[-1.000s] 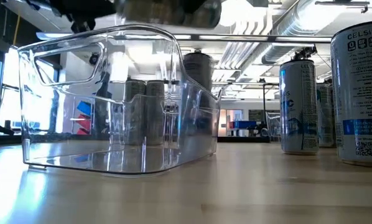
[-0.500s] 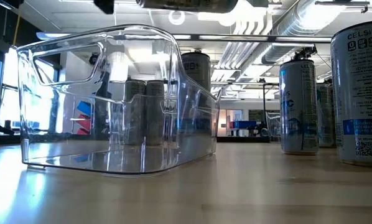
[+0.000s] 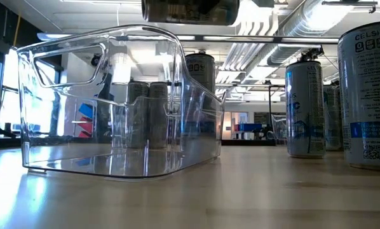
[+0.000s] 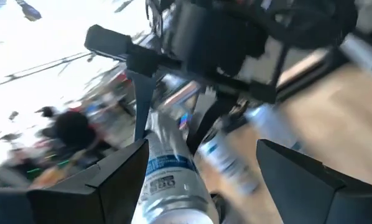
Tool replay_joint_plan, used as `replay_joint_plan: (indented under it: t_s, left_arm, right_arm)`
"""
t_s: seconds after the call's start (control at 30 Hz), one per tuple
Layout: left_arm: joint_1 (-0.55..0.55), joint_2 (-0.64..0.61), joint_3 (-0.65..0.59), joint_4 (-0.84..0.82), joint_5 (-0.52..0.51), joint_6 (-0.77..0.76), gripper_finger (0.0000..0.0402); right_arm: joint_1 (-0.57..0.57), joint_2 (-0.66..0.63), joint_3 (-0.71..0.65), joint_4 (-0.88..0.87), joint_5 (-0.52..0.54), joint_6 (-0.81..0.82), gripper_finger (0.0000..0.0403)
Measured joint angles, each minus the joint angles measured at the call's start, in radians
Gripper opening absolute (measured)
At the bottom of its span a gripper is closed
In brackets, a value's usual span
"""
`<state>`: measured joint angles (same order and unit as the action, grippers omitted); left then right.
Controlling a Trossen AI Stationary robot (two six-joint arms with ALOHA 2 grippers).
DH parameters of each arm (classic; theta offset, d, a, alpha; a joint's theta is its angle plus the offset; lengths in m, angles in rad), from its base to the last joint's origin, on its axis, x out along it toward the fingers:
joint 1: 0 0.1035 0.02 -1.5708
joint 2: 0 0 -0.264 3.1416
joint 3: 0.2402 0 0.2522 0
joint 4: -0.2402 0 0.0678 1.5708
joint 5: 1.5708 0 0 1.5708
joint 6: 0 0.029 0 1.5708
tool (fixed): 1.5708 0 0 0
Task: Sort soda cans
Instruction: Adjust the white/blue soda cans
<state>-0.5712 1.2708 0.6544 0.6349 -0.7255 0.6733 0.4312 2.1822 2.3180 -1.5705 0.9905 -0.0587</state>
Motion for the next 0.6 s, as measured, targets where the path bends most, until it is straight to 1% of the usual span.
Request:
replay_joint_plan:
  t_s: [0.1,0.17,0.33,0.5,0.6]
  left_arm:
    - [-0.017,0.061,0.031,-0.002,-0.143,0.063,0.0294]
    - [-0.020,0.095,0.048,-0.002,-0.203,0.074,0.0294]
    - [0.006,0.149,0.079,-0.003,-0.252,0.074,0.0294]
    - [0.027,0.160,0.083,-0.018,-0.258,0.070,0.0294]
    - [0.037,0.160,0.083,-0.038,-0.258,0.036,0.0294]
  right_arm:
    - [-0.012,0.000,0.000,0.002,0.000,0.012,0.0202]
    - [-0.013,0.000,0.000,0.002,0.000,0.014,0.0202]
    - [-0.013,0.000,0.000,0.026,-0.018,0.001,0.0202]
    - [-0.012,0.000,0.000,0.026,-0.031,0.000,0.0202]
    - [-0.011,0.000,0.000,0.027,-0.036,0.006,0.0202]
